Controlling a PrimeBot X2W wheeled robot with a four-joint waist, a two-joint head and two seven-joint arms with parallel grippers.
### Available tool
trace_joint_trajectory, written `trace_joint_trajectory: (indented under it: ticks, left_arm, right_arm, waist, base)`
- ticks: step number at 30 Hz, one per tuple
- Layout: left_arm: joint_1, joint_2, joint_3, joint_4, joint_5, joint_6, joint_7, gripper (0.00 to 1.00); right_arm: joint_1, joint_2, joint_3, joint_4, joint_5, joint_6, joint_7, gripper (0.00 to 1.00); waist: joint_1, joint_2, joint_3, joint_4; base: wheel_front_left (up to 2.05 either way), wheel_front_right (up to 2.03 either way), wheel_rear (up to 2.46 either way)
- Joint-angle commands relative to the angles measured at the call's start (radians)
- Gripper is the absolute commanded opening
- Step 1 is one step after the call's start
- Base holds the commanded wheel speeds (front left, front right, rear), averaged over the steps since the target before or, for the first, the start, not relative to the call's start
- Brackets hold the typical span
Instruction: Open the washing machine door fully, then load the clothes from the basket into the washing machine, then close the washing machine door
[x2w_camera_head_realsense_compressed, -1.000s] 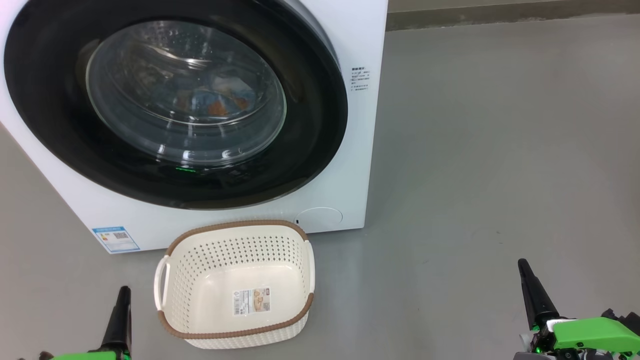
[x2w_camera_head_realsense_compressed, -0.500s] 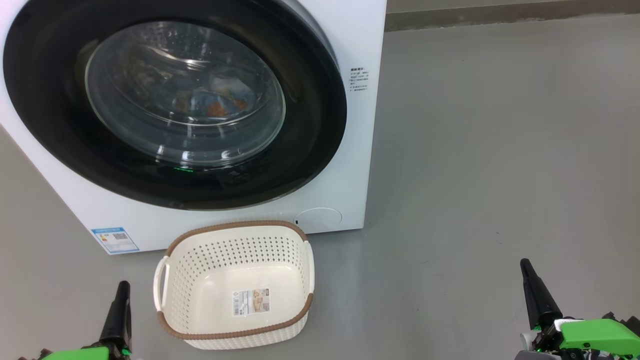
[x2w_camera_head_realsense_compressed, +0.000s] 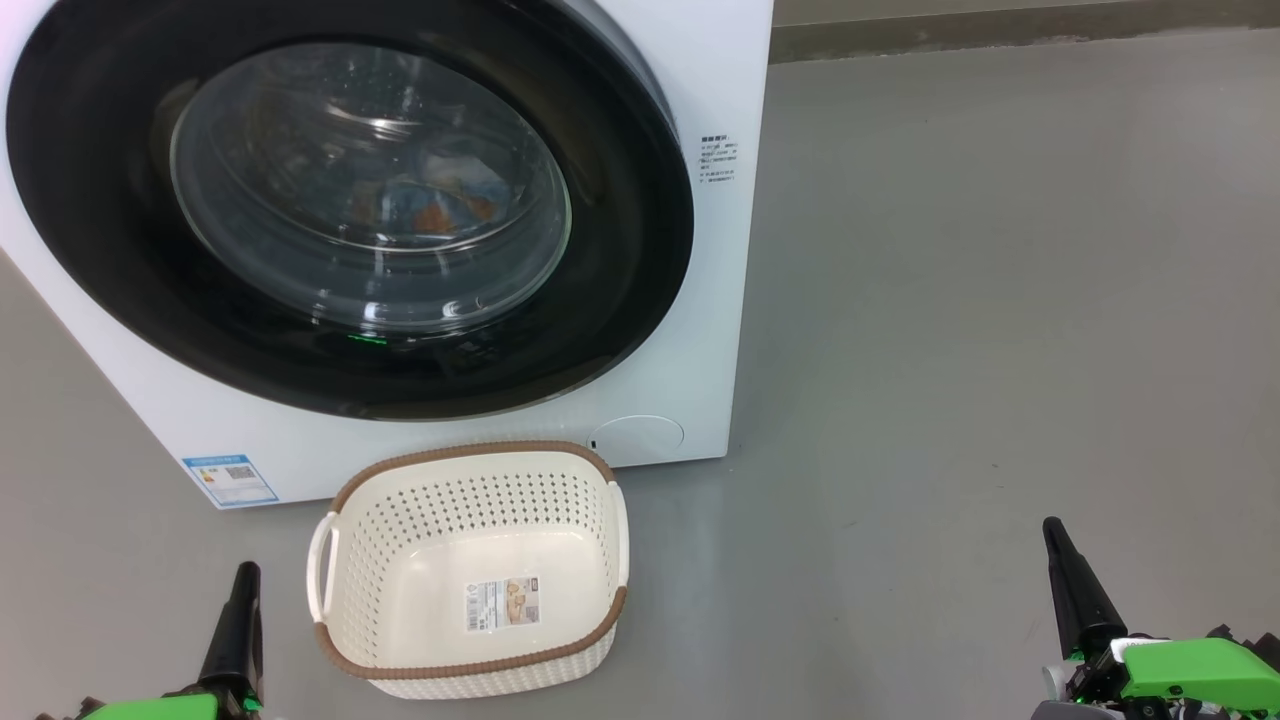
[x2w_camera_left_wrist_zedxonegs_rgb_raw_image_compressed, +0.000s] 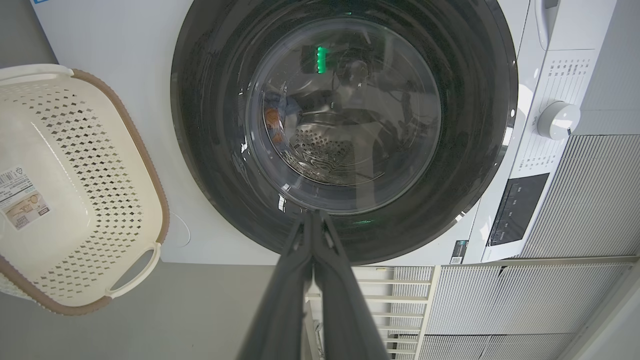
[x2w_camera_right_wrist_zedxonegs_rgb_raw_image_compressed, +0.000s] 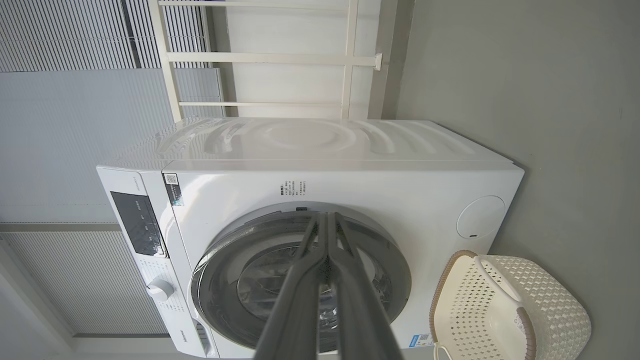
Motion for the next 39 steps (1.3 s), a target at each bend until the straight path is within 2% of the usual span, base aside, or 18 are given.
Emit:
trace_joint_trajectory:
  ticks: [1, 39]
  left_arm:
    - [-0.039, 0.018, 0.035, -0.019, -0.001, -0.003, 0.006, 0.0]
    - [-0.039, 0.015, 0.039, -0.019, 0.002, -0.003, 0.009, 0.0]
  right_arm:
    - [-0.045, -0.006, 0.019, -0.024, 0.002, -0.001, 0.01, 0.0]
    - [-0.045, -0.003, 0.015, -0.024, -0.001, -0.001, 0.013, 0.0]
  waist:
    - [0.0, 0.0, 0.0, 0.0]
    - [0.0, 0.0, 0.0, 0.0]
  base:
    - [0.0, 0.0, 0.0]
    - [0.0, 0.0, 0.0]
